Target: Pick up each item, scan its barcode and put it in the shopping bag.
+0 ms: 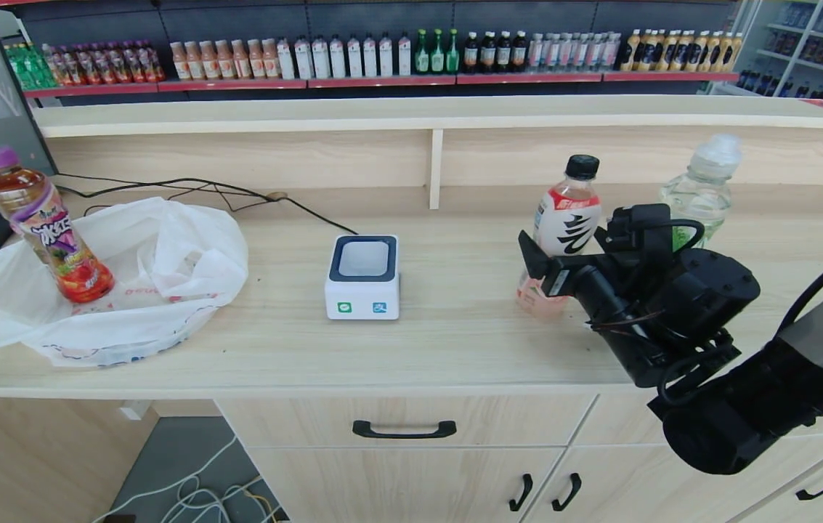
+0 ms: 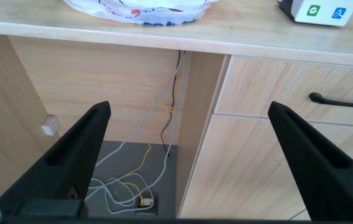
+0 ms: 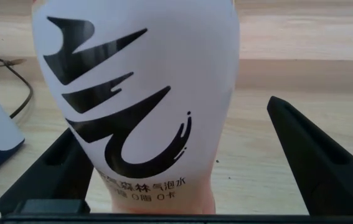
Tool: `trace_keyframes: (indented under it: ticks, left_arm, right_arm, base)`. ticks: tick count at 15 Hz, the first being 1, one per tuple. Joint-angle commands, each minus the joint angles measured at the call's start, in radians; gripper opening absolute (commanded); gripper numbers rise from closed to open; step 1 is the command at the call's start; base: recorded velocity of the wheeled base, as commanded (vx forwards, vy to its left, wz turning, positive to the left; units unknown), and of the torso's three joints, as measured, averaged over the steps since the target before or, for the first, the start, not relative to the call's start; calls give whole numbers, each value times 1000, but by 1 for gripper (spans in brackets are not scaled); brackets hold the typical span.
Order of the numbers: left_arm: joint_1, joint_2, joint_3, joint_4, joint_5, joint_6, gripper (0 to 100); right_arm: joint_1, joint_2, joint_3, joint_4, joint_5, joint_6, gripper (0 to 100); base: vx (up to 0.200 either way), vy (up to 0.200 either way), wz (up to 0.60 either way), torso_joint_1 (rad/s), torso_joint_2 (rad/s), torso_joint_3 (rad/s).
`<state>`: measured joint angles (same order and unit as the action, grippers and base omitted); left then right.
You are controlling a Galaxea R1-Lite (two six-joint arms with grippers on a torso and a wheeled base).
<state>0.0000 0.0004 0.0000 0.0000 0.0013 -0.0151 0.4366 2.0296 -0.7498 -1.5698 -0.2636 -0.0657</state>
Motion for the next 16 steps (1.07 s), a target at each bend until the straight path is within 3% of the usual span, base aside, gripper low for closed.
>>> trace_keyframes:
  ticks: [1, 10, 11, 16]
  left_arm:
    - [0, 0, 0, 0, 0, 0, 100]
    - [0, 0, 0, 0, 0, 0, 100]
    - [0, 0, 0, 0, 0, 0, 100]
    - [0, 0, 0, 0, 0, 0, 100]
  right_arm:
    - [-2, 20, -28, -1, 0, 3, 100]
    - [-22, 26, -52, -1, 0, 0, 100]
    - [-22, 23, -52, -1, 0, 1, 0]
    - [-21, 6, -51, -1, 0, 3, 0]
  base:
    - [0, 0, 0, 0, 0, 0]
    - [0, 0, 0, 0, 0, 0]
    - [0, 0, 0, 0, 0, 0]
    - [0, 0, 0, 0, 0, 0]
